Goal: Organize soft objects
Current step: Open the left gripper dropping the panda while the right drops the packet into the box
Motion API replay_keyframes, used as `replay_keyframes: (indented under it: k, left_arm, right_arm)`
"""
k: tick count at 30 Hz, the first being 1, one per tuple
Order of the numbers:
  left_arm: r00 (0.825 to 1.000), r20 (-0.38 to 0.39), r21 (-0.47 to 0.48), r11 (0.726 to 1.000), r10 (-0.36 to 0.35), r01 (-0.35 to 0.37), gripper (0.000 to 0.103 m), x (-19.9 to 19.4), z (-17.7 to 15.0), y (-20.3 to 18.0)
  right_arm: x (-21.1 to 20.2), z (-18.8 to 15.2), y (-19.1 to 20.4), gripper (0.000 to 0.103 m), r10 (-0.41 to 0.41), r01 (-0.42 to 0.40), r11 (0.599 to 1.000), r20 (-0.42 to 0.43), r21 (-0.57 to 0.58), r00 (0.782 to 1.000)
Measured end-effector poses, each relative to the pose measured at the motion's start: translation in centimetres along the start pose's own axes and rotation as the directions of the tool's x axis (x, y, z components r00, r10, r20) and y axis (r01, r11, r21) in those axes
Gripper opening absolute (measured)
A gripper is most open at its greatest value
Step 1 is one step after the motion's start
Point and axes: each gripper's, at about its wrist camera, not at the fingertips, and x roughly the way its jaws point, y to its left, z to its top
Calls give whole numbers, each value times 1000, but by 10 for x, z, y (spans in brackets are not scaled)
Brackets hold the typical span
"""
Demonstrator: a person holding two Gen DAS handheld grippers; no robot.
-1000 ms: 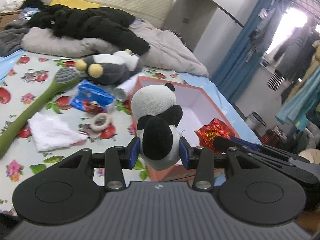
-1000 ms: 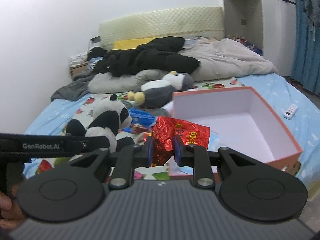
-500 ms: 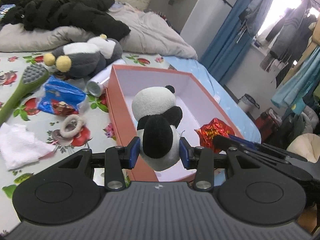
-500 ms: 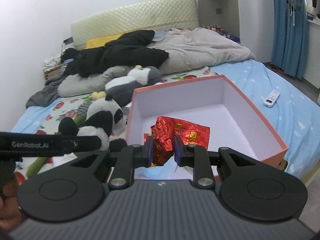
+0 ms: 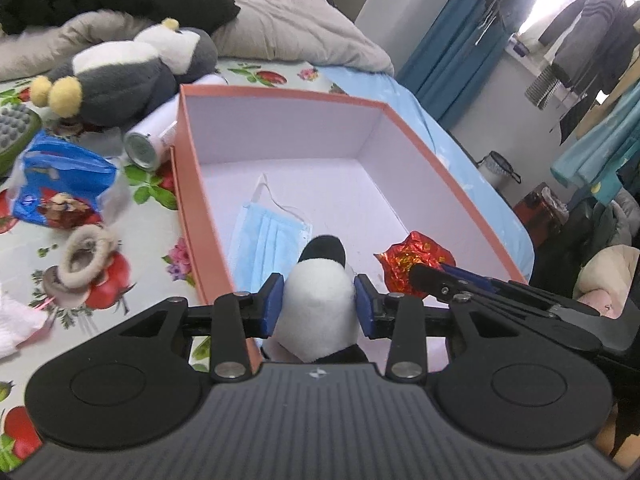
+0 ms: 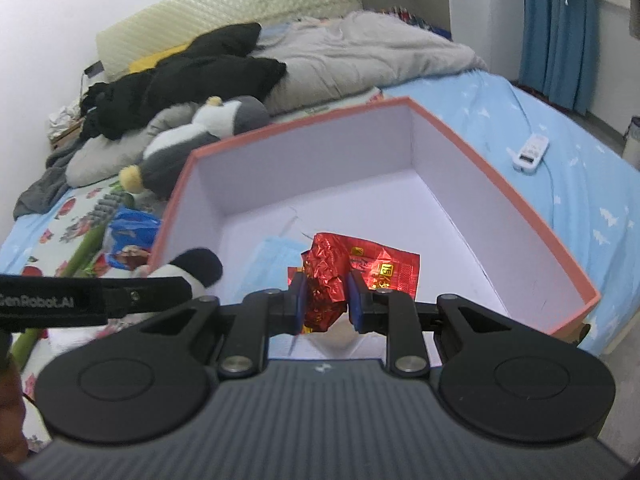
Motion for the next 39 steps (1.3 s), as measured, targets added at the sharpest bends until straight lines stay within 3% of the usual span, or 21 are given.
replay_keyframes:
  k: [13,18,25,39]
  left_arm:
    - [999,-39,11,1000,22,-22,45,47,15,2]
    - [999,-42,23,1000,22,-21,54,43,14,1]
    - [1000,23,43,999,11,-12,54,8,12,-7]
    - [989,145,84,996,5,-18,54,-111,-17,-21]
  right_arm:
    - [35,-7,-22,29,4,-2,999,-58,37,998]
    - [30,-6,-22,32,4,-2,999,-56,42,998]
    - [-6,0,-9,32,25,-25,999,13,28,1000]
    - [-91,-9,41,32,100,-99,995,101,-15,990]
